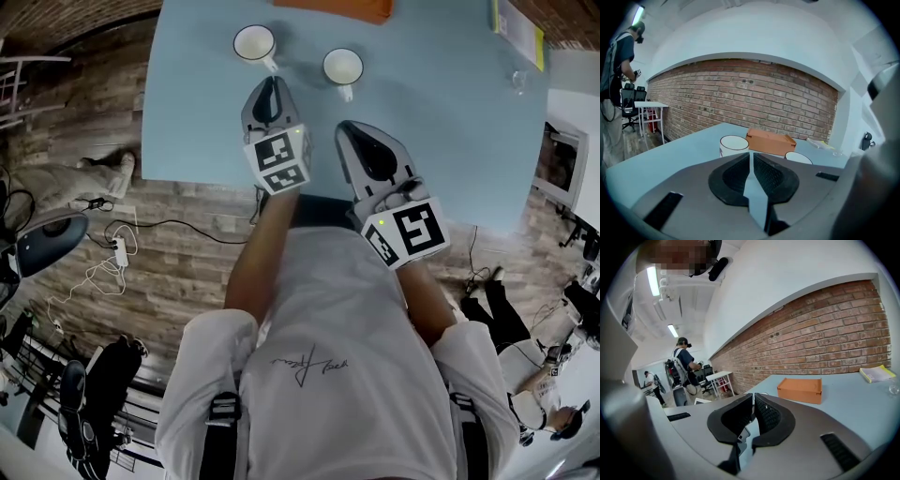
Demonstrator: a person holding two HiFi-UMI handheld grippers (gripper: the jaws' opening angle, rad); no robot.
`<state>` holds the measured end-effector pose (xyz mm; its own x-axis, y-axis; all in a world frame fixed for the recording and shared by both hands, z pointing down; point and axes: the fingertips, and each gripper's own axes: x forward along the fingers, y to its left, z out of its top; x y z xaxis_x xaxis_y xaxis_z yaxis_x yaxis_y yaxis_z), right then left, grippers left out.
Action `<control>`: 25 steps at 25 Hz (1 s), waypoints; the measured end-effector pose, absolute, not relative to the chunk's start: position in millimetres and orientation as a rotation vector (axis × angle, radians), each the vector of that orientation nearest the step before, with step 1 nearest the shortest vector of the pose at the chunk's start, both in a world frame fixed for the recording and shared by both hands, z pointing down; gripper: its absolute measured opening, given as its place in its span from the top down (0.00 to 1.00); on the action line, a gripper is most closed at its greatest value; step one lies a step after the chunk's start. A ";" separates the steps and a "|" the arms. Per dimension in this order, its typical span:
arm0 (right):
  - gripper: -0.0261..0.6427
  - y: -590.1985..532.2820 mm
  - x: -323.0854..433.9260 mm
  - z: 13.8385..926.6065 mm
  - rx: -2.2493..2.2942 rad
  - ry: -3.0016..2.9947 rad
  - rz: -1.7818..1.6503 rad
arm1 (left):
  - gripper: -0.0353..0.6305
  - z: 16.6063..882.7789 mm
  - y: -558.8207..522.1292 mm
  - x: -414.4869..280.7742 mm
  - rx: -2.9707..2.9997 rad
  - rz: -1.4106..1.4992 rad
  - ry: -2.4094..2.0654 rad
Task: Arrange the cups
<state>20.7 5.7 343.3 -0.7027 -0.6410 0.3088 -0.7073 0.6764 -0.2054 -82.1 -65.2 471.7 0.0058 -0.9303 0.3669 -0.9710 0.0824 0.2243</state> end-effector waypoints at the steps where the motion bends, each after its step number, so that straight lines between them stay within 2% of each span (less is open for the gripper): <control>1: 0.93 6.2 20.3 344.5 1.092 -2.674 0.465 | 0.94 475.3 -66.0 -82.8 1.866 0.136 -1.950; 4: 0.93 7.9 16.8 349.5 1.085 -2.663 0.482 | 0.91 481.4 -71.9 -87.2 1.841 0.130 -1.955; 6: 0.93 8.0 15.5 353.6 1.085 -2.654 0.497 | 0.82 484.8 -76.6 -88.4 1.824 0.126 -1.952; 13: 0.93 2.3 17.3 361.9 1.096 -2.626 0.532 | 0.76 502.2 -87.9 -84.9 1.784 0.152 -1.938; 17: 0.93 0.4 16.7 365.9 1.092 -2.612 0.555 | 0.68 510.4 -94.1 -86.4 1.749 0.165 -1.960; 25: 0.93 -2.1 20.4 372.4 1.091 -2.582 0.586 | 0.65 519.8 -104.1 -95.0 1.674 0.141 -1.995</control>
